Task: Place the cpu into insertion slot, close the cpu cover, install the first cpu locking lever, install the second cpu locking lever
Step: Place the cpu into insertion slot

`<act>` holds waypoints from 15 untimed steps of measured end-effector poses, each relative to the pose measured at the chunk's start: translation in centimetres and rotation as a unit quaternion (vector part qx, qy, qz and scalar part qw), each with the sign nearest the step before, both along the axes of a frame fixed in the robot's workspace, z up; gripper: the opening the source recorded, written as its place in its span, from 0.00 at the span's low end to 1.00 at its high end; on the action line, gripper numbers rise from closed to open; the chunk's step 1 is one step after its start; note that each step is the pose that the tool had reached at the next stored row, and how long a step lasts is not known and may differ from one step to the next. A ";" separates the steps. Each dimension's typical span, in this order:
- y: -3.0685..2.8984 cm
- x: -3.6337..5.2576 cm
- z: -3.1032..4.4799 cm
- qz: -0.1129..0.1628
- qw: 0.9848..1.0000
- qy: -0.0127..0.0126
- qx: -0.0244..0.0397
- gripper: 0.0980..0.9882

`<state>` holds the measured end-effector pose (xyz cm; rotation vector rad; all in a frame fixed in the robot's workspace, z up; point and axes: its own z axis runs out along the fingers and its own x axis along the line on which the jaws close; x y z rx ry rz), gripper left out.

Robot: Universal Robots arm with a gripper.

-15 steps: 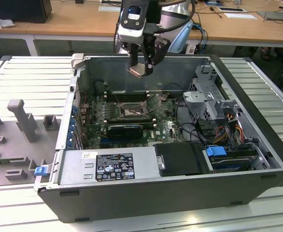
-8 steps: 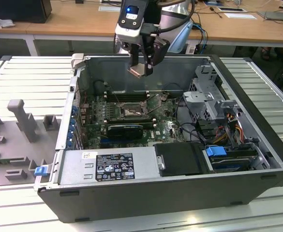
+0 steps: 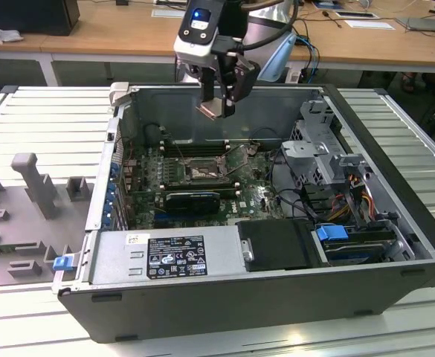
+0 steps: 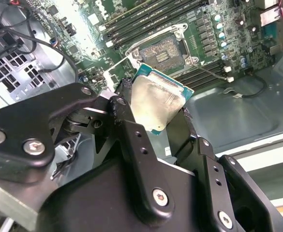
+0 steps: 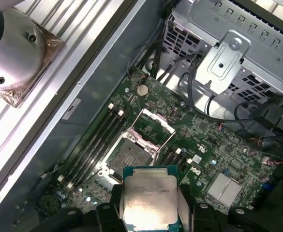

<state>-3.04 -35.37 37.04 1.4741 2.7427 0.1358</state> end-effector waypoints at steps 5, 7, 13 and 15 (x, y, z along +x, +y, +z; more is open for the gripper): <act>0.00 0.00 -0.01 -0.017 1.000 0.000 0.000 0.48; 0.00 0.00 -0.01 -0.025 1.000 0.000 0.000 0.48; 0.00 0.00 -0.01 -0.052 0.999 0.000 0.000 0.48; 0.00 0.00 -0.01 -0.061 0.998 0.000 0.000 0.48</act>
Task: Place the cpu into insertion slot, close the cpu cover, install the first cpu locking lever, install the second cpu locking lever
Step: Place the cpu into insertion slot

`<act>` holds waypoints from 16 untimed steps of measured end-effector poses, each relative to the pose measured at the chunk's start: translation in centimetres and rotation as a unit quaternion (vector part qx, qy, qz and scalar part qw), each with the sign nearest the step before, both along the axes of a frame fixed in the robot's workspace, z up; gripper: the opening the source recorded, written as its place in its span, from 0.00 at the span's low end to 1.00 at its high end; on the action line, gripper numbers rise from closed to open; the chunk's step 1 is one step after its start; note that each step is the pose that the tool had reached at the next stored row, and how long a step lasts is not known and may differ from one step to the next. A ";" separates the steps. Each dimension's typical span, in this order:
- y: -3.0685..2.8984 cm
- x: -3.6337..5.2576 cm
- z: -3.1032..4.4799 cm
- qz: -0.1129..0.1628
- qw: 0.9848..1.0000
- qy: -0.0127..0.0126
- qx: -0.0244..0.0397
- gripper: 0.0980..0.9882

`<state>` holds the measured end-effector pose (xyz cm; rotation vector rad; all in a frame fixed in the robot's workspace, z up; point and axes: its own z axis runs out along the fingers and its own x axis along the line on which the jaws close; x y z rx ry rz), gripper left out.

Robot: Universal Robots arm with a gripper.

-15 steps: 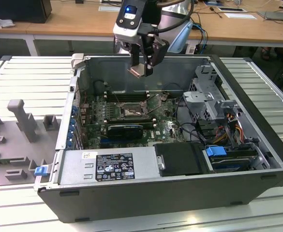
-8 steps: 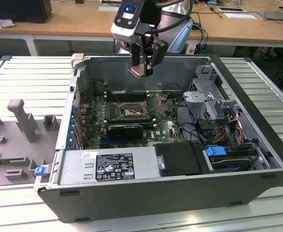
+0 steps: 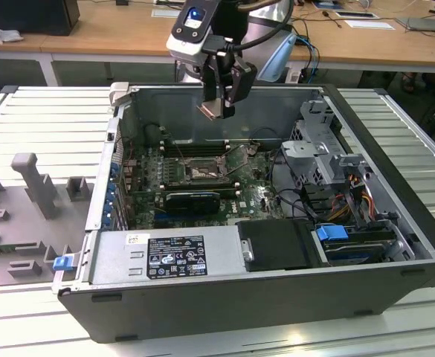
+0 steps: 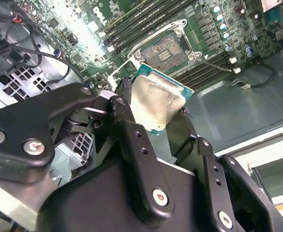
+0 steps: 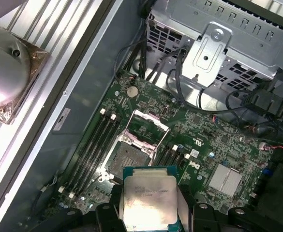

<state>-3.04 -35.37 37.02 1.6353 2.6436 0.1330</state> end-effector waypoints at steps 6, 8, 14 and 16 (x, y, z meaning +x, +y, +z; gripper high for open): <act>0.00 0.00 0.00 -0.023 1.000 0.000 0.000 0.48; 0.00 0.00 0.00 -0.031 1.000 0.000 0.000 0.48; 0.00 0.00 -0.01 -0.064 0.998 0.000 0.000 0.48; 0.00 0.00 -0.02 -0.077 0.997 0.000 0.000 0.48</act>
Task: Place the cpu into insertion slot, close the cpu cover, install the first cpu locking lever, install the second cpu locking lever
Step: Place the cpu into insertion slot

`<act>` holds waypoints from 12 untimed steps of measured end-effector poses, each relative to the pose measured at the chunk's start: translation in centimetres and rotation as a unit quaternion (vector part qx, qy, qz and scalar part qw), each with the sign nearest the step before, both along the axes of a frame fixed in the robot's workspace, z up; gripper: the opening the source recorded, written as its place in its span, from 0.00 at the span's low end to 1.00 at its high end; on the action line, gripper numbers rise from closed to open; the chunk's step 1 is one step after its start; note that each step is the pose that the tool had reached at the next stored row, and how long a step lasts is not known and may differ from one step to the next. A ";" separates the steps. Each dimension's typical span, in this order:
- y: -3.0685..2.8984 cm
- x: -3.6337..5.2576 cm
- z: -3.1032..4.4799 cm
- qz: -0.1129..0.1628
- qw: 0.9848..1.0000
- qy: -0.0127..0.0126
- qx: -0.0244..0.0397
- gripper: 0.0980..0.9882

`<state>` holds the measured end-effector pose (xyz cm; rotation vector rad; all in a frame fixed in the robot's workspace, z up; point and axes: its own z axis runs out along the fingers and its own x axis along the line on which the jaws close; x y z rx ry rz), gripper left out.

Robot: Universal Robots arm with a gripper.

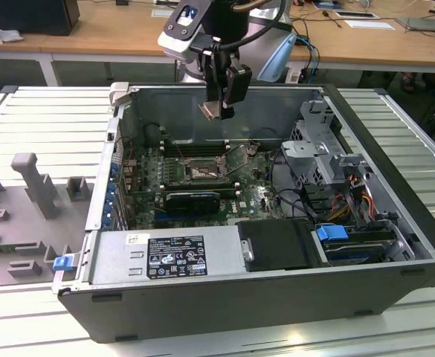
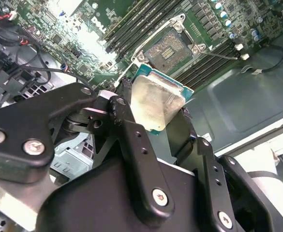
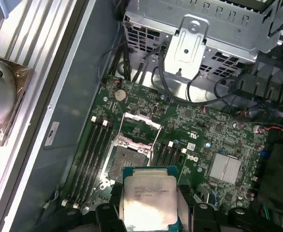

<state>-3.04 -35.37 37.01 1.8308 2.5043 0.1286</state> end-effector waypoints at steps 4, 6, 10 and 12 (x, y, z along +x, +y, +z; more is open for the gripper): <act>0.00 0.00 -0.03 -0.027 1.000 0.000 0.000 0.48; 0.00 0.00 -0.07 -0.045 0.999 0.000 0.000 0.48; 0.00 0.00 -0.20 -0.085 0.996 0.000 0.000 0.48; 0.00 0.00 -0.33 -0.100 0.995 0.000 0.000 0.48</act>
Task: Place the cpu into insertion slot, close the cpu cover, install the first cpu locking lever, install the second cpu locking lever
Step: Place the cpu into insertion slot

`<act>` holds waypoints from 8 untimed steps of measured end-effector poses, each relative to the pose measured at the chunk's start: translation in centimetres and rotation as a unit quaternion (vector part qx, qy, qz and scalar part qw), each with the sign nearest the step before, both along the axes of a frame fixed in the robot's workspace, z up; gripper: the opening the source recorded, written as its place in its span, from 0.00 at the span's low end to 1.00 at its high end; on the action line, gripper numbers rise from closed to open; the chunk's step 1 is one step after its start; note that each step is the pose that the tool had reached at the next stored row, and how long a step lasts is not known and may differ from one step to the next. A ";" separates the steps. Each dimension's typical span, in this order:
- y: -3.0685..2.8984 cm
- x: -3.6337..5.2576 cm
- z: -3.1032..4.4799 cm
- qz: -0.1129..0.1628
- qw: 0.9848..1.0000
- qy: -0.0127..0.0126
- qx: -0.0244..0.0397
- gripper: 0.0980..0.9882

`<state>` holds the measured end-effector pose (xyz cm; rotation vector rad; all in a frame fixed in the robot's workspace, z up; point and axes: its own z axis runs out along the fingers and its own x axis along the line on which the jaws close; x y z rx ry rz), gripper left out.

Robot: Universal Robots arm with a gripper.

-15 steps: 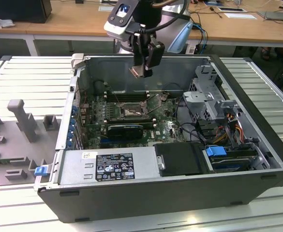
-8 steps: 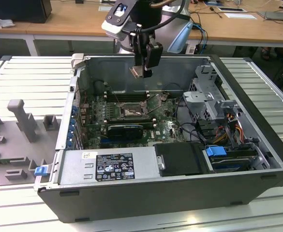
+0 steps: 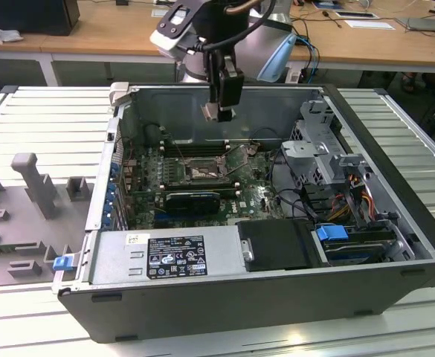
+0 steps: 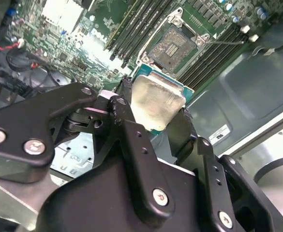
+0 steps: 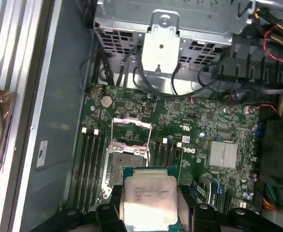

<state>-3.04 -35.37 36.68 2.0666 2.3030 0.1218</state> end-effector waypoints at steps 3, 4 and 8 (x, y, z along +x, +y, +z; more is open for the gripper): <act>0.00 -0.03 -0.39 -0.017 1.000 0.000 0.000 0.48; 0.01 -0.05 -0.62 -0.023 1.000 0.000 0.000 0.48; 0.01 -0.08 -1.36 -0.039 0.999 0.000 0.000 0.48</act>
